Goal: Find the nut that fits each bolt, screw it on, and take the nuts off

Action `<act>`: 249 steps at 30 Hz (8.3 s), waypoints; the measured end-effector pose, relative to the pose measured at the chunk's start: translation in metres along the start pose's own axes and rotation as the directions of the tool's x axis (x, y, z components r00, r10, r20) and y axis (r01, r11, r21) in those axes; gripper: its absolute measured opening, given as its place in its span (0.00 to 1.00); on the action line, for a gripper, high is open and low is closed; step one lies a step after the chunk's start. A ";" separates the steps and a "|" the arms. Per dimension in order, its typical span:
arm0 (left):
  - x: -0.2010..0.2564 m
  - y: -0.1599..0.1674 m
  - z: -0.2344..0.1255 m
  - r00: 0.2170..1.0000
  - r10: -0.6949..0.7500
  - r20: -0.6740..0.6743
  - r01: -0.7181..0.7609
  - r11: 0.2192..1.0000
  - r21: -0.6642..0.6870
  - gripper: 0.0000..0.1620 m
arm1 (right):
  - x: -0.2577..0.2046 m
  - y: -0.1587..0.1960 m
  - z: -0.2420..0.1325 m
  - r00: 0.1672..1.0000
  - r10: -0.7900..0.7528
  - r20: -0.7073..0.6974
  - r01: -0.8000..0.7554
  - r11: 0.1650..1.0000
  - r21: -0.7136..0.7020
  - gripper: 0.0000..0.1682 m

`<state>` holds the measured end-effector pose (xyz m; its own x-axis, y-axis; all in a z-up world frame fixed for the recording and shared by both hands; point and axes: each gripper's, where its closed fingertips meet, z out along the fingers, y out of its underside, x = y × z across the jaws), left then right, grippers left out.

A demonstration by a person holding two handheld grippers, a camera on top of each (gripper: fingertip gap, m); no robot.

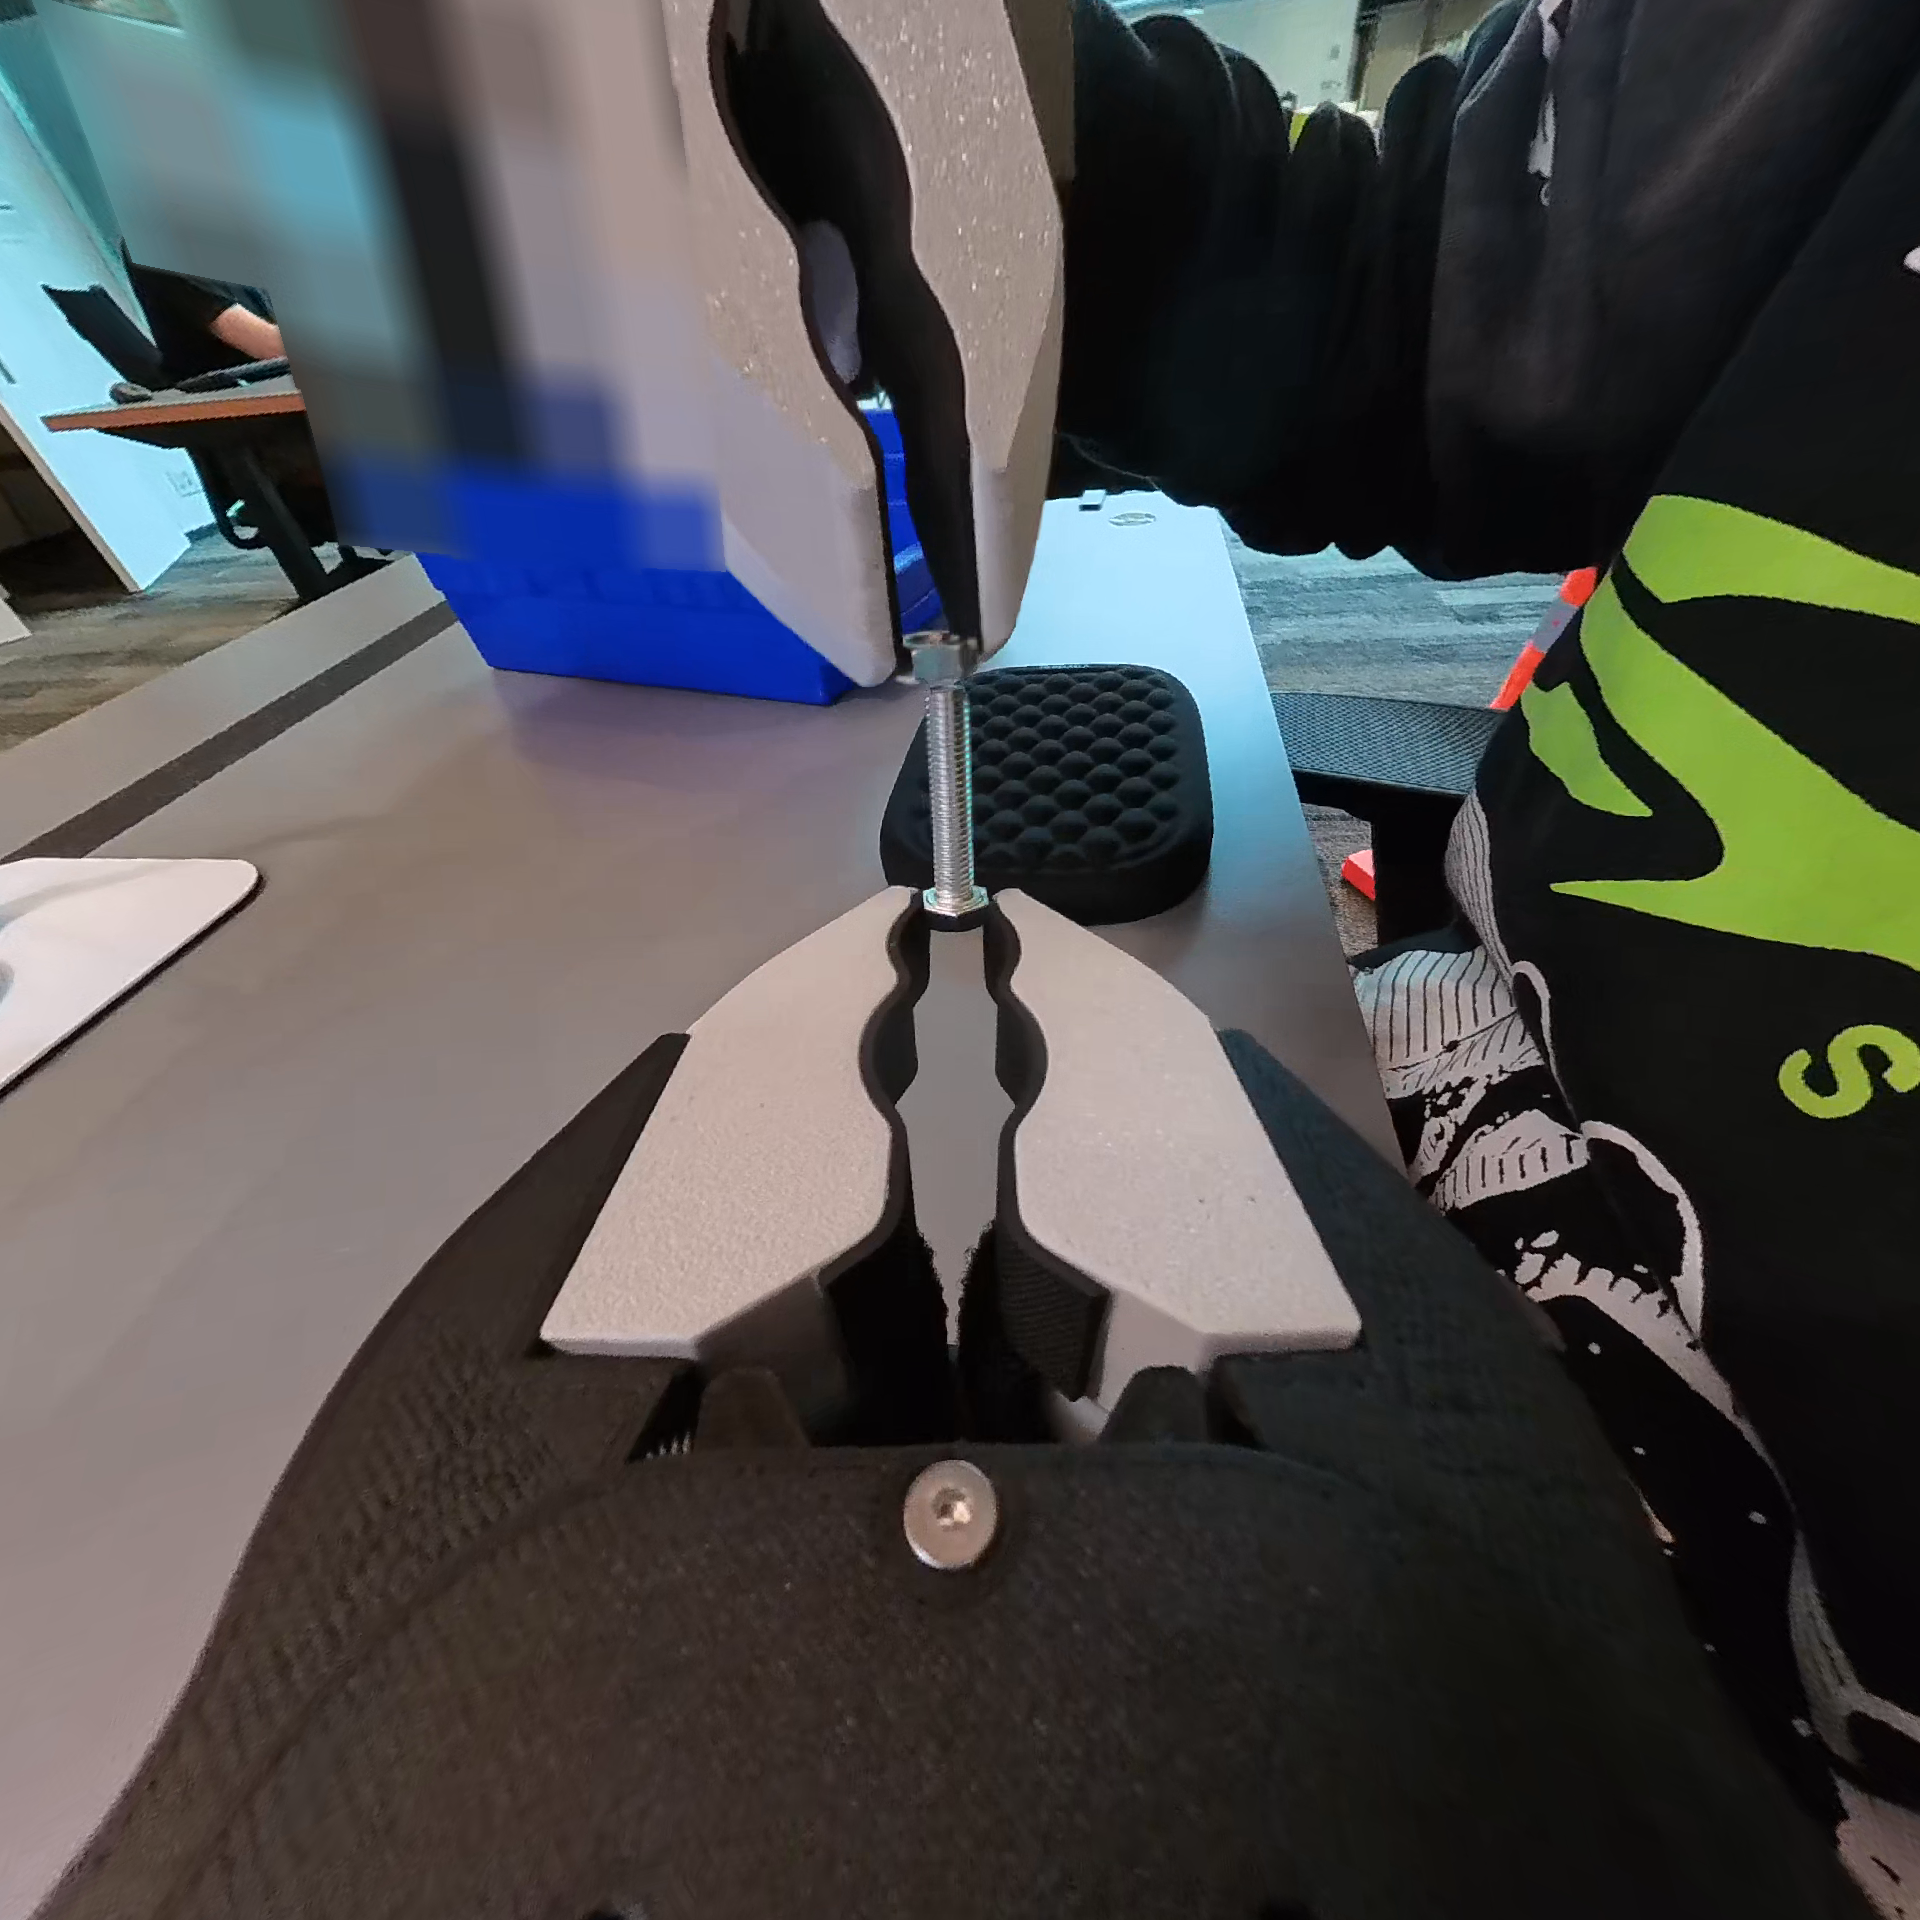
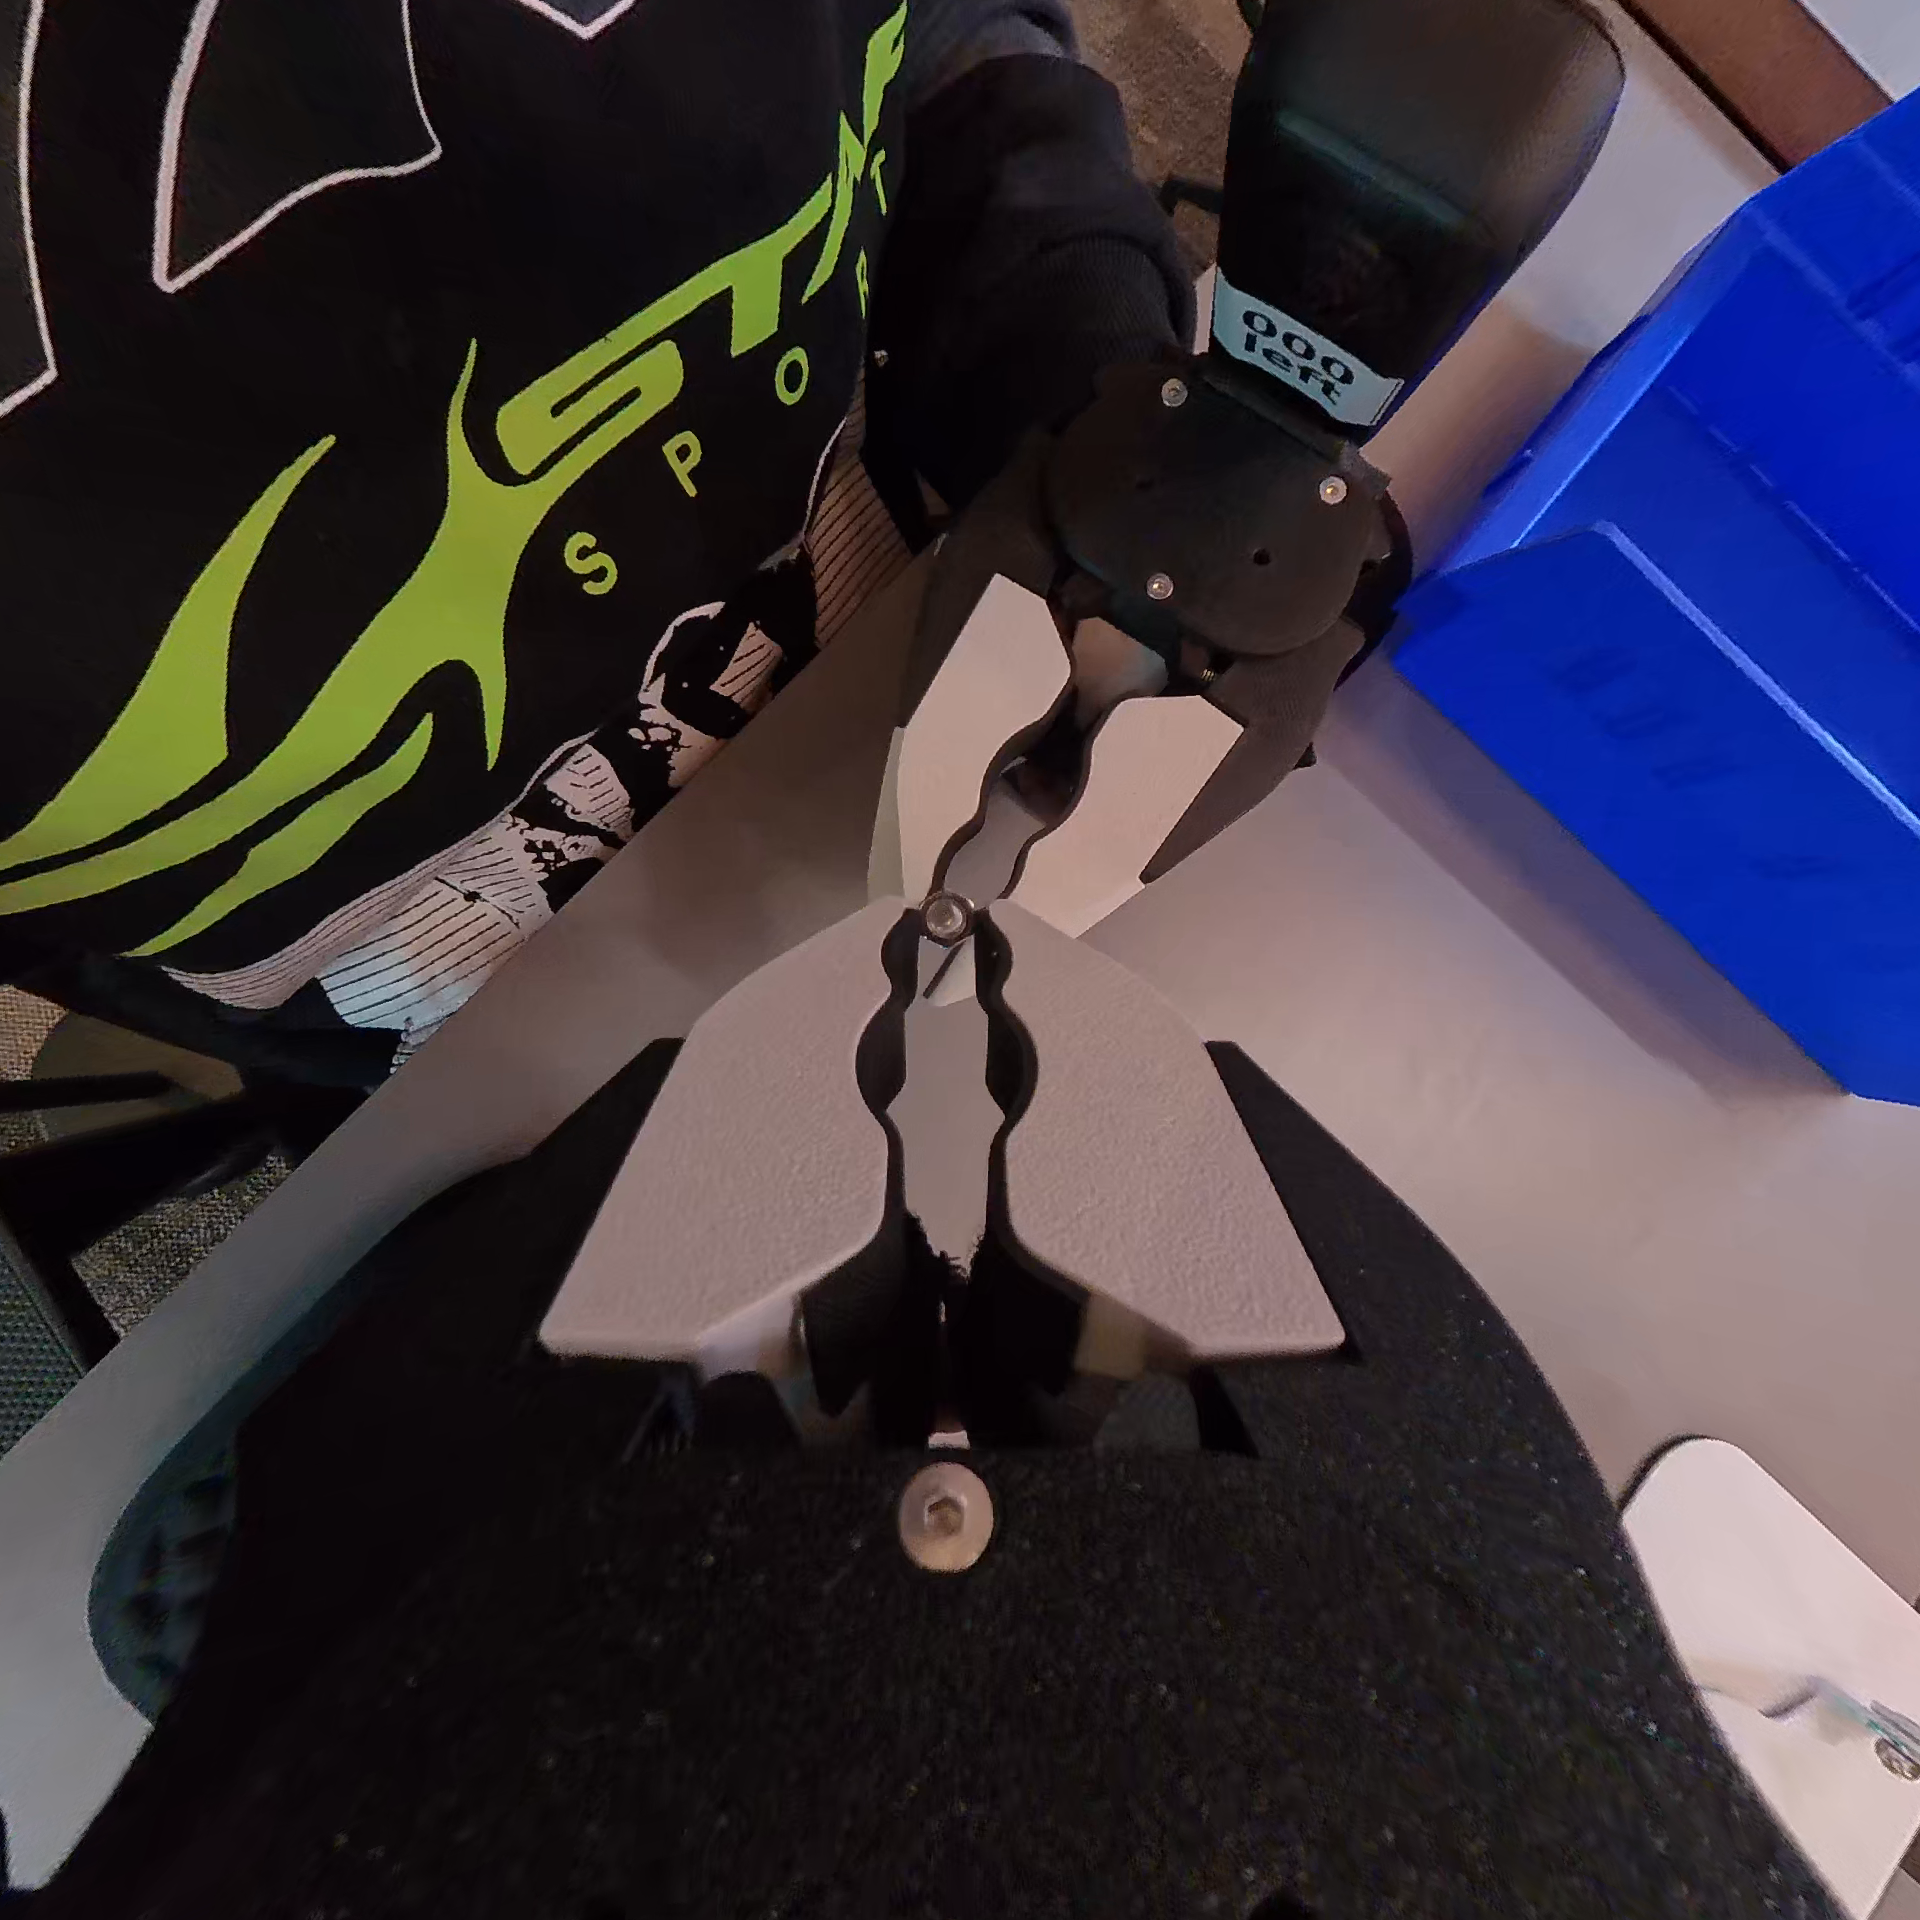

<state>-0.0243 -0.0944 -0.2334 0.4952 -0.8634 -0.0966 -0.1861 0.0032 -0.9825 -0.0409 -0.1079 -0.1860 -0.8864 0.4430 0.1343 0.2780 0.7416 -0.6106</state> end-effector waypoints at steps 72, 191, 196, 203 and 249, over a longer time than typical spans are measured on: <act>-0.034 -0.011 -0.014 0.974 -0.168 0.149 0.148 0.980 0.134 0.06 | 0.030 -0.018 -0.009 0.750 0.651 -0.117 -0.260 0.453 0.853 0.33; -0.033 -0.009 -0.013 0.972 -0.182 0.146 0.166 0.979 0.117 0.06 | 0.034 -0.016 0.000 0.736 0.624 -0.263 -0.173 0.550 0.817 0.34; -0.035 -0.009 -0.014 0.970 -0.189 0.151 0.171 0.978 0.122 0.06 | 0.026 -0.010 -0.006 0.724 0.634 -0.271 -0.173 0.547 0.819 0.31; -0.034 -0.009 -0.014 0.971 -0.185 0.149 0.169 0.979 0.118 0.06 | 0.027 -0.004 -0.012 0.699 0.654 -0.289 -0.157 0.534 0.831 0.28; -0.033 -0.008 -0.013 0.974 -0.178 0.143 0.163 0.980 0.110 0.06 | 0.037 -0.013 0.000 0.717 0.631 -0.297 -0.145 0.552 0.821 0.31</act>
<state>-0.0502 -0.0729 -0.2203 0.6367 -0.7689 0.0581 -0.0082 -0.0821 -0.9966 -0.0768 -0.1008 -0.1731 -0.3499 0.9350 -0.0570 -0.0221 -0.0691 -0.9974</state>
